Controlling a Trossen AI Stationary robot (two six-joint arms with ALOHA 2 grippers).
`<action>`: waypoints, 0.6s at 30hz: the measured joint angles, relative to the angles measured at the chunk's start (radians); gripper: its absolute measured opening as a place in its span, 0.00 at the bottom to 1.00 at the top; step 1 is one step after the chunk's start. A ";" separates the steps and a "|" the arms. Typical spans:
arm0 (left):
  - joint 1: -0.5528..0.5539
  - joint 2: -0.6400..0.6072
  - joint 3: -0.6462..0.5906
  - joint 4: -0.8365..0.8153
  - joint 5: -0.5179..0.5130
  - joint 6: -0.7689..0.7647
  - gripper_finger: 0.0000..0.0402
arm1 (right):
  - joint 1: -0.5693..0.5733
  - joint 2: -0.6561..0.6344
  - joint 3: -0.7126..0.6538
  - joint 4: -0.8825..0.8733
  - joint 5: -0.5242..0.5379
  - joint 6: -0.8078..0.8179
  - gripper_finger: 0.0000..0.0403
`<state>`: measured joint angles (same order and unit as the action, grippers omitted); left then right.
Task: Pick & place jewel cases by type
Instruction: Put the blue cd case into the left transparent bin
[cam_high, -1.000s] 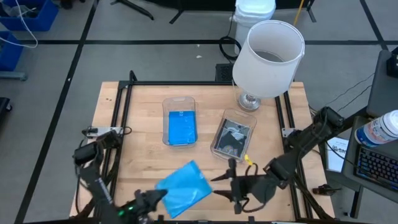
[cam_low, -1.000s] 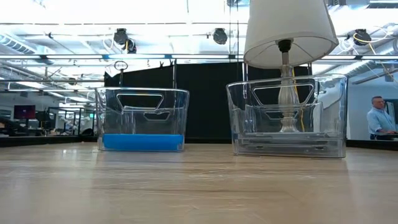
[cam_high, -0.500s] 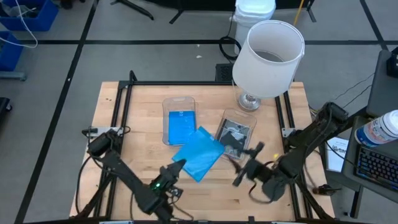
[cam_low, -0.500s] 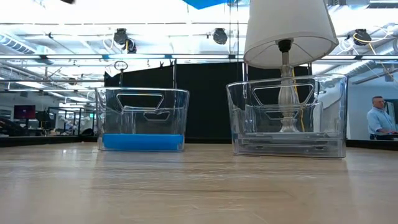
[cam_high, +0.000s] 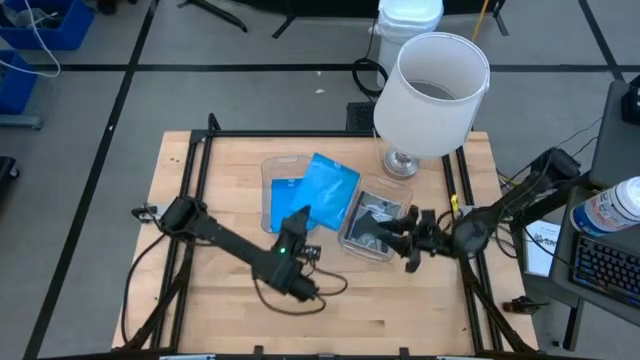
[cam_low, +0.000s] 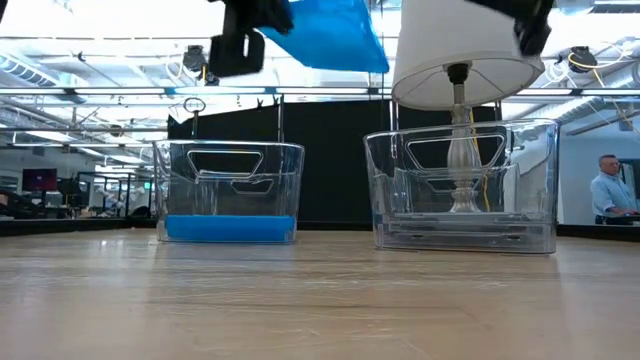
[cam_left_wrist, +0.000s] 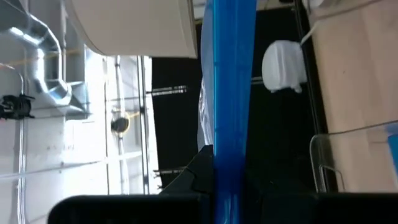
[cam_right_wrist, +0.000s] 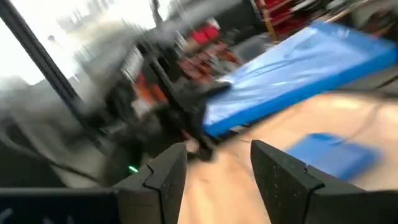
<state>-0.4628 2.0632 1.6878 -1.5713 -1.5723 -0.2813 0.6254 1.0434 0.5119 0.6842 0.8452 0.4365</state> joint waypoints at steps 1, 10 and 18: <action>0.012 0.000 0.000 0.000 0.000 0.003 0.08 | -0.026 -0.003 -0.050 0.109 -0.049 0.039 0.42; 0.022 0.000 0.000 0.001 0.000 0.025 0.08 | -0.255 0.024 -0.190 0.359 -0.372 0.304 0.44; 0.006 -0.001 0.000 0.092 0.001 0.124 0.08 | -0.369 0.083 -0.180 0.362 -0.432 0.479 0.51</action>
<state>-0.4568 2.0624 1.6882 -1.4798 -1.5716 -0.1575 0.2565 1.1266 0.3318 1.0462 0.4133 0.9156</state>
